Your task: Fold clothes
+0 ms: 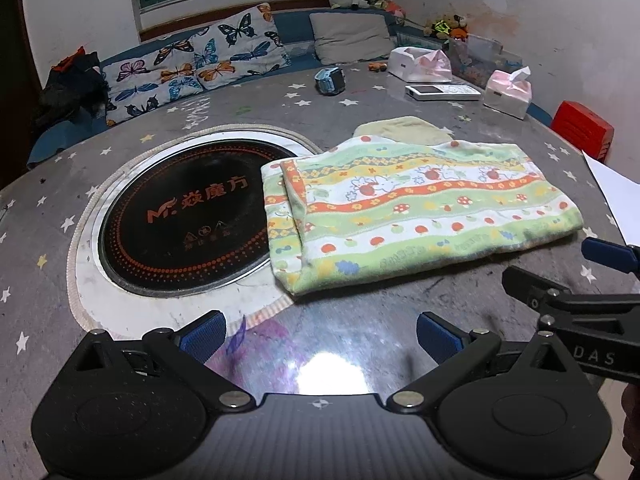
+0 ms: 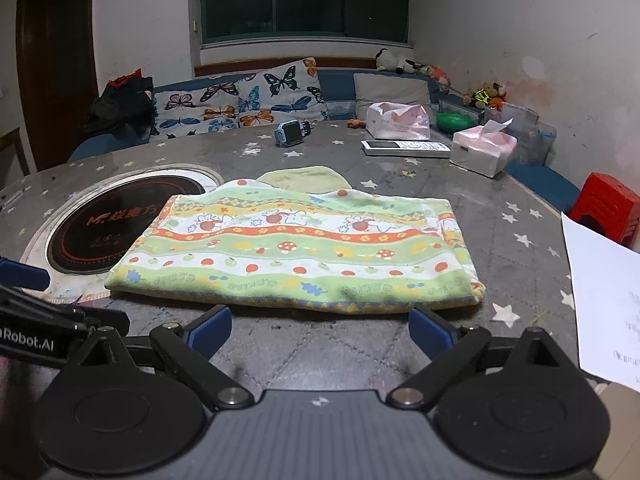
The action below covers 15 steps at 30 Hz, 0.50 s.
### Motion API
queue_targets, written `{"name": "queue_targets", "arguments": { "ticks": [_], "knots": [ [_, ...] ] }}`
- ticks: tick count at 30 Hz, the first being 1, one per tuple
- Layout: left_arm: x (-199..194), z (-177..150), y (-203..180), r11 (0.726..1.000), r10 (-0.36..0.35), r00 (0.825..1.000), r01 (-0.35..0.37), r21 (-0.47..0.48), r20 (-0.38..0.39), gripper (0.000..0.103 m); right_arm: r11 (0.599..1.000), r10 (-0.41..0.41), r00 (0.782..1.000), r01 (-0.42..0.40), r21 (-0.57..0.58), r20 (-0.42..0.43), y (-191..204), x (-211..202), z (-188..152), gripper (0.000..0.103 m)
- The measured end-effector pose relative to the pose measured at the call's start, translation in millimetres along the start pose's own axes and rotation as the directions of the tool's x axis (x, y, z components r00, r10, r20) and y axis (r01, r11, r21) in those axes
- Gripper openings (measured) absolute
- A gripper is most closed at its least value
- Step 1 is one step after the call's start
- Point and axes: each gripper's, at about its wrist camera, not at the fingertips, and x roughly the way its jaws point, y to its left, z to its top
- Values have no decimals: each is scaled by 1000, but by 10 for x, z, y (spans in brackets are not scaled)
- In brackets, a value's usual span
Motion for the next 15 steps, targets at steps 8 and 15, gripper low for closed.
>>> {"name": "queue_targets", "arguments": {
  "ticks": [8,15],
  "knots": [
    [-55,-81,8,1000,5,1000,-5,1,11,103,1000,-9,1000,9,15,-11,8,-37,-54,97],
    [-91,-110,11,1000,8,1000,-8,0,19,103,1000,-8,1000,9,25,-14,13,-61,-88,98]
  ]
}}
